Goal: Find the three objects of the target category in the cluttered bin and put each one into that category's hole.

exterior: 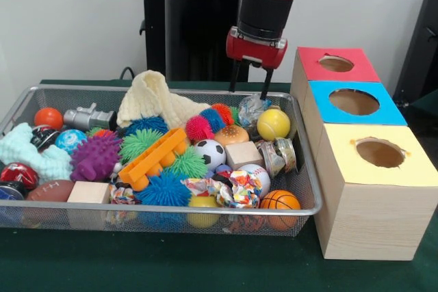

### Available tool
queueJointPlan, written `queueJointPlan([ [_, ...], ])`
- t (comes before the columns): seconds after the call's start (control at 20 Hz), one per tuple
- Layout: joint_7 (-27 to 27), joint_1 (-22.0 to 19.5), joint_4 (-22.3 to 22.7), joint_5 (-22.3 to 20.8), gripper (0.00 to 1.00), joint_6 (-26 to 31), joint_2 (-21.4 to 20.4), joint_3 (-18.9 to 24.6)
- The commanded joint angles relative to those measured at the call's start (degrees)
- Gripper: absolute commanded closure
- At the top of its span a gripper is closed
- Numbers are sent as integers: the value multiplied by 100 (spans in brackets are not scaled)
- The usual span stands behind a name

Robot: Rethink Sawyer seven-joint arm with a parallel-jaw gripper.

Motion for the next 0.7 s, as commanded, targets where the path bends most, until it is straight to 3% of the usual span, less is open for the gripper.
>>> queueJointPlan([
  [0.05,328,-31,-1118,327,0,635,376,355],
  [0.7,469,133,-1350,408,0,522,676,216],
])
